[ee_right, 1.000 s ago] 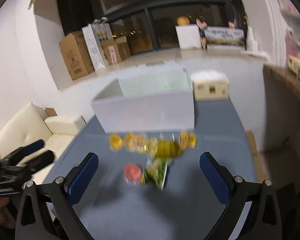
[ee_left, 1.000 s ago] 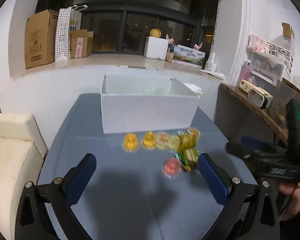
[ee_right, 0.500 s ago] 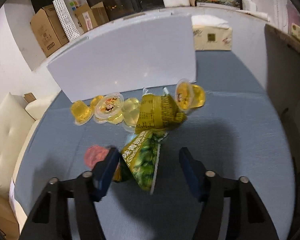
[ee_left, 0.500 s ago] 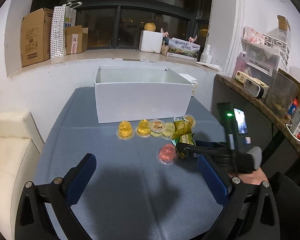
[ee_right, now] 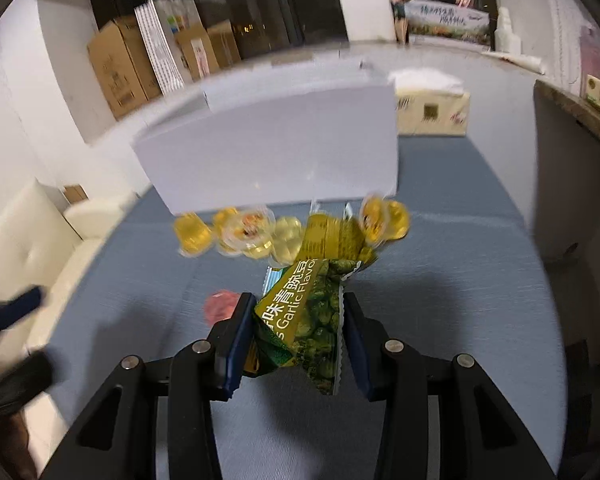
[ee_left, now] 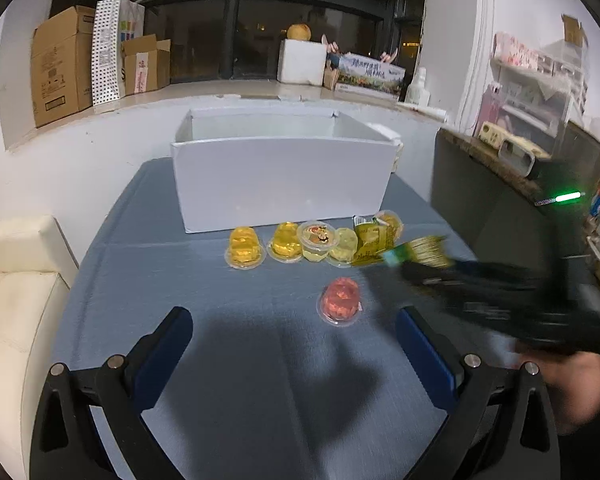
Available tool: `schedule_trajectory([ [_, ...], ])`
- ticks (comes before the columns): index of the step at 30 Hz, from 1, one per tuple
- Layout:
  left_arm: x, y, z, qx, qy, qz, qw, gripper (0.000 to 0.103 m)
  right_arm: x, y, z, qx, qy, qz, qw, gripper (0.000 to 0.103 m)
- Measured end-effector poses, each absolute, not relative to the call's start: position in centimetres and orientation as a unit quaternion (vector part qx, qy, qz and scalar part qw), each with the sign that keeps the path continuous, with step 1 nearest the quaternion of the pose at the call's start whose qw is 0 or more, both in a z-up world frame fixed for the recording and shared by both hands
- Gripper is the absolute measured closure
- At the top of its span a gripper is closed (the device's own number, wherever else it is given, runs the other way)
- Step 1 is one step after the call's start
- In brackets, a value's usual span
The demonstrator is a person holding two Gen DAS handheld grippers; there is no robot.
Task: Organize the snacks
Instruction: 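Grasp the green garlic-flavour bag with the right tool while the left tool grasps a pink jelly cup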
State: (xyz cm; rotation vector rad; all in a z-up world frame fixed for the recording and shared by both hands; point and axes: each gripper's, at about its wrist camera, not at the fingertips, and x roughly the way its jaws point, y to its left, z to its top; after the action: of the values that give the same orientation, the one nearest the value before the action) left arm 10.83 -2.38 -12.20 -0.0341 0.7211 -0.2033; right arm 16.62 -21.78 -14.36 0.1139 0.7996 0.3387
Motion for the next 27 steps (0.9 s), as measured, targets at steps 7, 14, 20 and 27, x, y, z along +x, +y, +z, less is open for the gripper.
schedule_trajectory([
  [7,15.1,-6.0,-14.7,0.013,0.375,-0.097,0.922,0.0,12.5,-25.8,-10.7,0.084,0.345,0.151,0.922,0.056],
  [14,18.6,-8.3,-17.8,0.012,0.419,-0.096,0.903,0.02,11.0,-27.4,-10.5,0.102,0.34,0.141,0.924,0.056],
  [20,18.8,-8.3,-18.9,0.01,0.439,-0.113,0.891,0.064,10.8,-27.9,-11.0,0.111,0.342,0.14,0.922,0.056],
  [27,17.2,-6.9,-17.4,-0.012,0.419,-0.14,0.897,0.067,11.0,-27.2,-11.3,0.108,0.346,0.15,0.92,0.056],
])
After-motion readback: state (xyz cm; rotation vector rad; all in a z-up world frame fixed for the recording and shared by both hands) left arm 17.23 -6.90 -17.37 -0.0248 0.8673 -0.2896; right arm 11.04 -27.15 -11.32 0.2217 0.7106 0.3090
